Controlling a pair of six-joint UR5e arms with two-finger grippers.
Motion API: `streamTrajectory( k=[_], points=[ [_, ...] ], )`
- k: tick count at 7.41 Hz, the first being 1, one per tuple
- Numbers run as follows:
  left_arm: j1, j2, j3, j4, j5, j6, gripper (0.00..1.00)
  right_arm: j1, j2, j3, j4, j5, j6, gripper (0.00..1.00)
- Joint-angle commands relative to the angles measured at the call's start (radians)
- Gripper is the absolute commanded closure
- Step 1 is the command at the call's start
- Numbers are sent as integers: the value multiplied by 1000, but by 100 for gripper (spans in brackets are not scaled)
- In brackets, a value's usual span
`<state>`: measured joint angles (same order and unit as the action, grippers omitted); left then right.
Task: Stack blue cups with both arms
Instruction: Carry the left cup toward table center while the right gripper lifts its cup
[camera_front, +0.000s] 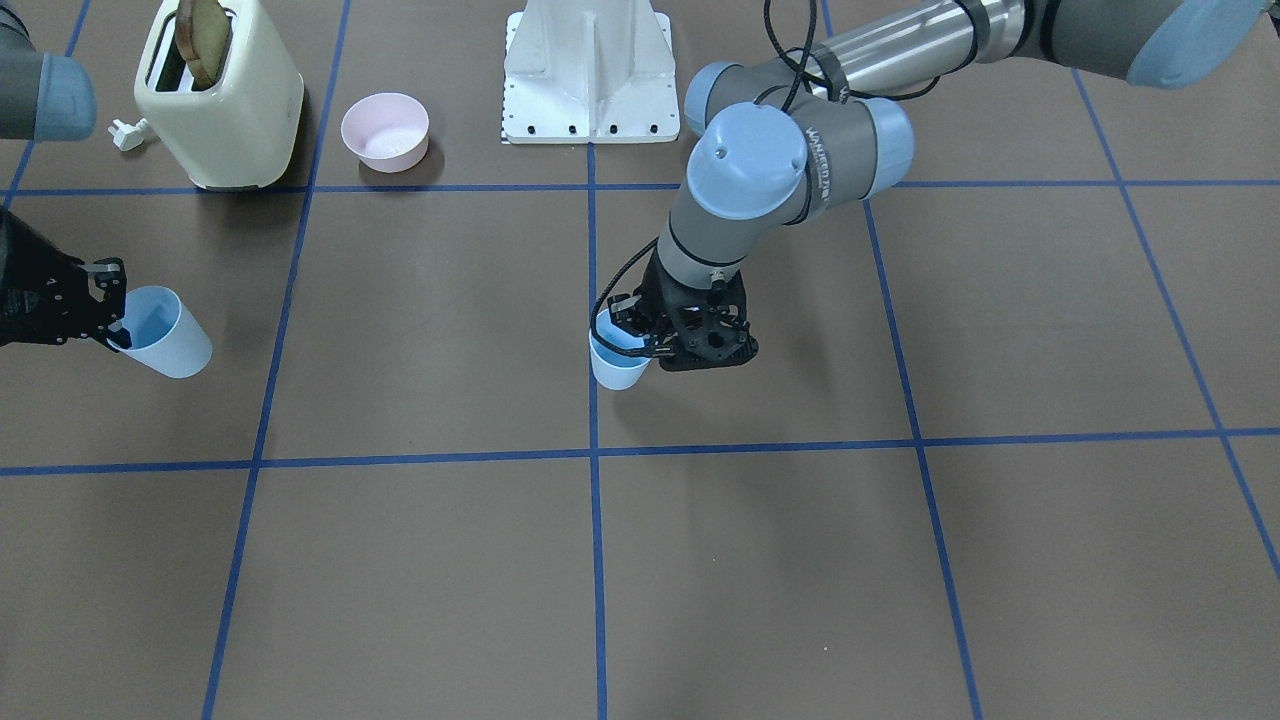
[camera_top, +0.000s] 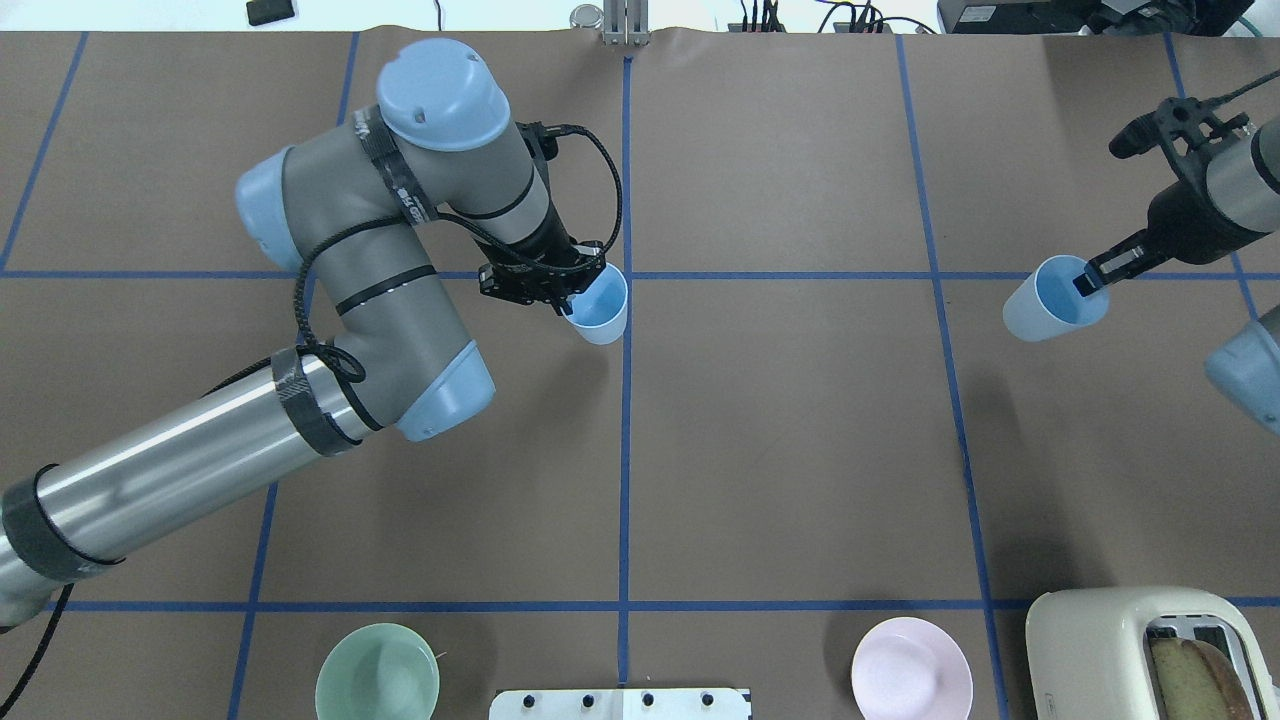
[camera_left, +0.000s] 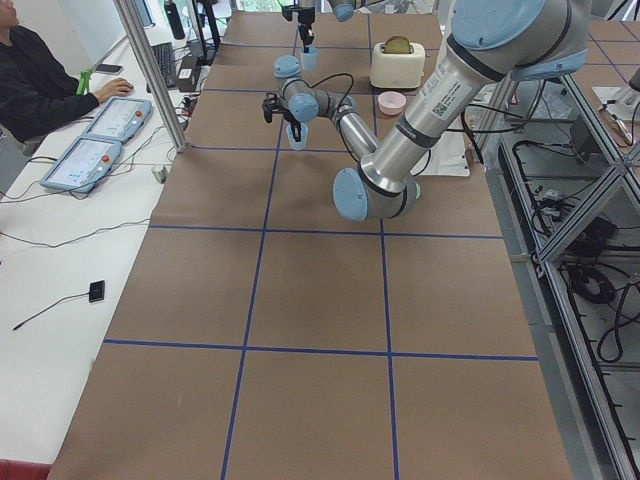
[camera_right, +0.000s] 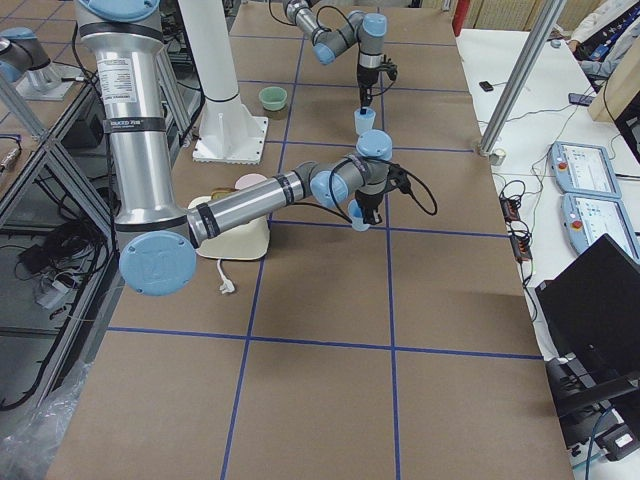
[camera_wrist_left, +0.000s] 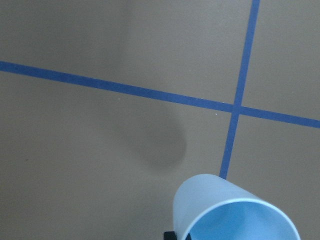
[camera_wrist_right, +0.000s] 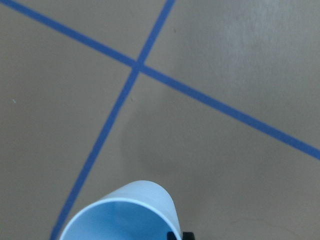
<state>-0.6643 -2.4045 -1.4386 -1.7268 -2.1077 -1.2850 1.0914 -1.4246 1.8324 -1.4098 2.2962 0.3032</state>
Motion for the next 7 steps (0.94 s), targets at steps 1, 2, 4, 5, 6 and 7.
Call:
streamTrajectory(
  k=[1,2,4,5,6,7],
  points=[
    [26,-18,41,-33,26,-2,100,24,146,30,-209,20,1,100],
    [28,-16,43,-34,26,0,100,24,189,57,-292,20,1,100],
    [41,-16,78,-90,28,-2,100,19,236,65,-336,22,7,100],
    [40,-16,87,-103,28,0,100,18,248,64,-345,26,11,100],
    [40,-18,86,-105,26,1,84,16,274,65,-371,29,13,100],
    [40,-18,81,-108,28,4,20,12,291,65,-385,32,16,100]
  ],
)
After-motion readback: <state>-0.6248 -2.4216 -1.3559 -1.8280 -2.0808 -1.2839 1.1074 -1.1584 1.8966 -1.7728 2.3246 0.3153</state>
